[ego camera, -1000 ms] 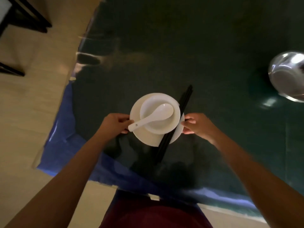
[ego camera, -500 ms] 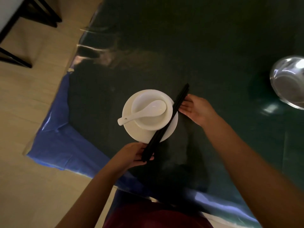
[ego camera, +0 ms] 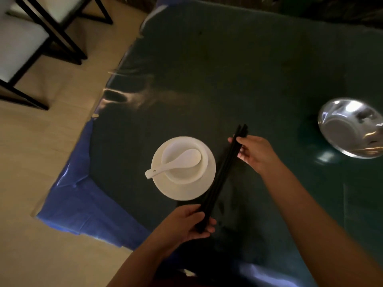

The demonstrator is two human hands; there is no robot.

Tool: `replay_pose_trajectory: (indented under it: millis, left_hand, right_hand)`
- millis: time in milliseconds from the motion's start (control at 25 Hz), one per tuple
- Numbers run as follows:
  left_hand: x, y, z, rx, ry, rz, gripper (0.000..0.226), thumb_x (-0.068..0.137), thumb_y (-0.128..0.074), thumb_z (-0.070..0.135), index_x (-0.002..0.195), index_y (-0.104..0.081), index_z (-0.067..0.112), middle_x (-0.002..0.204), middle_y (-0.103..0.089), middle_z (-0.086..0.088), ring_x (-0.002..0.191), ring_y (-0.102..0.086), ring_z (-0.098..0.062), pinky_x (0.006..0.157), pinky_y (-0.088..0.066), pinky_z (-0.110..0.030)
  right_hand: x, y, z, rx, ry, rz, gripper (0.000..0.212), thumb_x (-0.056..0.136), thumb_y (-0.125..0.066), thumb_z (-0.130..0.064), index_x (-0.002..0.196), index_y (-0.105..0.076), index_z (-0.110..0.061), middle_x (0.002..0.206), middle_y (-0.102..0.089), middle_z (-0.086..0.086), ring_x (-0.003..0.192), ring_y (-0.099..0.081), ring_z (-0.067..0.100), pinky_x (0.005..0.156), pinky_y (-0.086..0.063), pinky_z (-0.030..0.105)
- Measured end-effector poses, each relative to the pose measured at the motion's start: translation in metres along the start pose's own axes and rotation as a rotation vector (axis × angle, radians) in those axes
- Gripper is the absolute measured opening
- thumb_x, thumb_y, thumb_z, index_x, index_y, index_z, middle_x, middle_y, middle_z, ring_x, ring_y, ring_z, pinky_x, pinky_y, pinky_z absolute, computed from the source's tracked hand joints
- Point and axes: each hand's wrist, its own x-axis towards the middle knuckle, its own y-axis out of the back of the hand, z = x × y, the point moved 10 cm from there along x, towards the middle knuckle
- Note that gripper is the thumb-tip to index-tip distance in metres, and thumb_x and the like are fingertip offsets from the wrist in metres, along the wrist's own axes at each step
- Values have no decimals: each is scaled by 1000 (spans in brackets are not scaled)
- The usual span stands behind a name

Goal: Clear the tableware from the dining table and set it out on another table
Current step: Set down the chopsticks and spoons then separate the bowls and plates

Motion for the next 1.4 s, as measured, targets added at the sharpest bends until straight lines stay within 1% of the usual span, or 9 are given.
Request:
replay_pose_trajectory:
  millis: [200,320,440,560,720,880,1000,1160,1400]
  left_hand:
    - [-7,-7,87,45,-193,-17,28,94,-37,-3,94,-63,6,71,-74,-3,62,-67,-11,60,-55,-21]
    - [-6,24,147,53,-275,56,29,94,-36,-3,90,-64,5,69,-73,-4,57,-66,-9,55,-54,-19]
    - [2,68,195,36,-321,120,23,94,-42,2,90,-65,2,76,-73,-8,63,-68,-11,58,-56,-20]
    - [26,112,217,14,-306,167,19,92,-45,0,89,-64,2,77,-71,-9,63,-69,-10,58,-57,-20]
    - [76,173,238,38,-291,263,19,91,-45,-4,86,-62,3,76,-64,-10,58,-67,-11,55,-57,-20]
    - [109,222,268,580,-376,474,13,89,-53,5,85,-64,4,77,-64,-10,67,-60,-18,69,-54,-33]
    - [113,230,286,935,-441,601,13,88,-55,18,95,-63,10,83,-63,-4,75,-57,-18,63,-39,-26]
    - [111,218,295,1073,-562,713,19,90,-53,18,100,-59,4,97,-62,-10,89,-57,-23,71,-39,-23]
    - [99,217,291,1154,-689,853,29,88,-57,21,114,-58,8,104,-49,-6,97,-48,-20,73,-37,-22]
  right_hand:
    - [3,-44,-96,-135,175,-104,12,87,-59,-7,79,-61,-16,78,-70,-1,75,-61,8,72,-48,23]
    - [22,-98,-142,-168,254,-159,16,88,-57,-5,76,-58,-15,58,-70,-5,69,-62,6,64,-50,20]
    - [49,-150,-165,-177,260,-171,16,89,-55,-2,75,-55,-11,66,-67,1,67,-61,8,49,-52,17]
    - [87,-198,-165,-223,210,-194,19,90,-54,-3,73,-51,-12,46,-65,-5,64,-58,8,40,-48,12]
    - [162,-243,-149,-279,152,-173,5,89,-55,-2,86,-56,-4,82,-66,7,80,-62,17,60,-52,23]
    - [213,-272,-135,-301,140,-139,21,89,-56,-2,110,-54,-3,89,-65,9,82,-63,16,60,-52,24]
    - [234,-282,-133,-319,127,-125,24,88,-57,-4,112,-53,-1,96,-67,9,81,-64,13,57,-51,24]
    - [248,-277,-137,-382,163,-88,10,88,-59,-8,97,-55,-5,89,-67,6,69,-62,10,54,-49,22]
    - [250,-259,-150,-682,314,84,19,83,-68,-16,96,-61,-4,86,-62,8,62,-61,10,46,-52,19]
